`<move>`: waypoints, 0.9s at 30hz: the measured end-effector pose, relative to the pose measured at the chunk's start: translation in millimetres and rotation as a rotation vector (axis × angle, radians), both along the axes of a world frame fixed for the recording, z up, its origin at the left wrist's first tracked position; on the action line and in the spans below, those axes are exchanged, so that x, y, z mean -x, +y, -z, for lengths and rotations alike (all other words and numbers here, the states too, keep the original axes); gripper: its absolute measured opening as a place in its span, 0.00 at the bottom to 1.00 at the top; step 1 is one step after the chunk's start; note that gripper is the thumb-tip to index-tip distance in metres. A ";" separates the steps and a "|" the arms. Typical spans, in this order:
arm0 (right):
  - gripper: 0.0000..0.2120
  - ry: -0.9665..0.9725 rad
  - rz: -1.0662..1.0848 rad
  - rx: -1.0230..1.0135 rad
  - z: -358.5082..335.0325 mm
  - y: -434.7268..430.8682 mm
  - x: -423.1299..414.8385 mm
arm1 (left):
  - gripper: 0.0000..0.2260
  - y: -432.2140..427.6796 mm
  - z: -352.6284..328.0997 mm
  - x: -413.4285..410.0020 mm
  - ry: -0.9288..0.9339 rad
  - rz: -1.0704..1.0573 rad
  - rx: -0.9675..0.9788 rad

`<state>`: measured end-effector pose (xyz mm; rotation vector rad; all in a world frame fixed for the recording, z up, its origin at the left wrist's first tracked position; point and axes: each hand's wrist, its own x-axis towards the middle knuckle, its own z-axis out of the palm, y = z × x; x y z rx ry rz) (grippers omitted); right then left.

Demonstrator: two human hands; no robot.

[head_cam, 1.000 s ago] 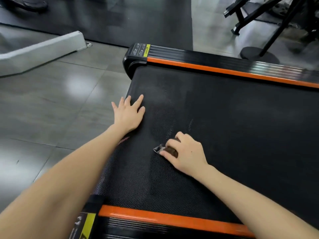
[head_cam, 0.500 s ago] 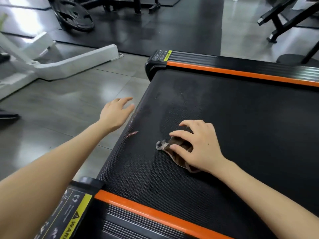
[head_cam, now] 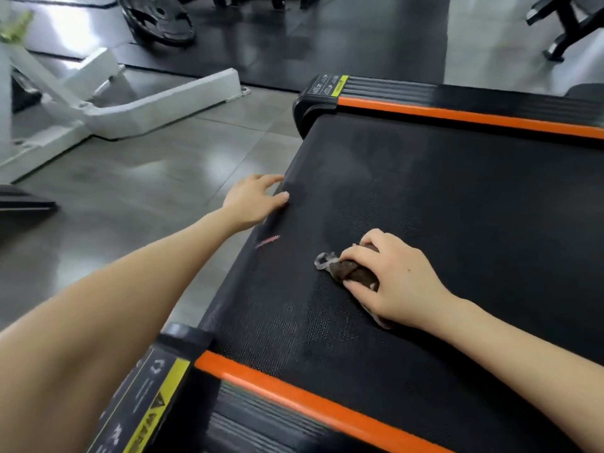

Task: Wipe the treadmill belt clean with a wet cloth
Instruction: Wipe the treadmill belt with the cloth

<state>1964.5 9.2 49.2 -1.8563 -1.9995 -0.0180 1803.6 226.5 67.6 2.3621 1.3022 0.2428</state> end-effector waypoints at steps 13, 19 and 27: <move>0.13 0.037 0.494 -0.011 -6.4 45.8 58.4 | 0.23 75.0 24.0 -73.1 -0.097 0.216 -0.047; 0.10 -0.093 0.787 -0.017 -6.1 125.9 -9.7 | 0.28 118.1 21.6 -101.9 -0.140 0.214 0.035; 0.13 -0.030 0.875 0.035 -13.3 129.4 41.7 | 0.31 134.9 21.9 -135.9 -0.162 0.197 0.276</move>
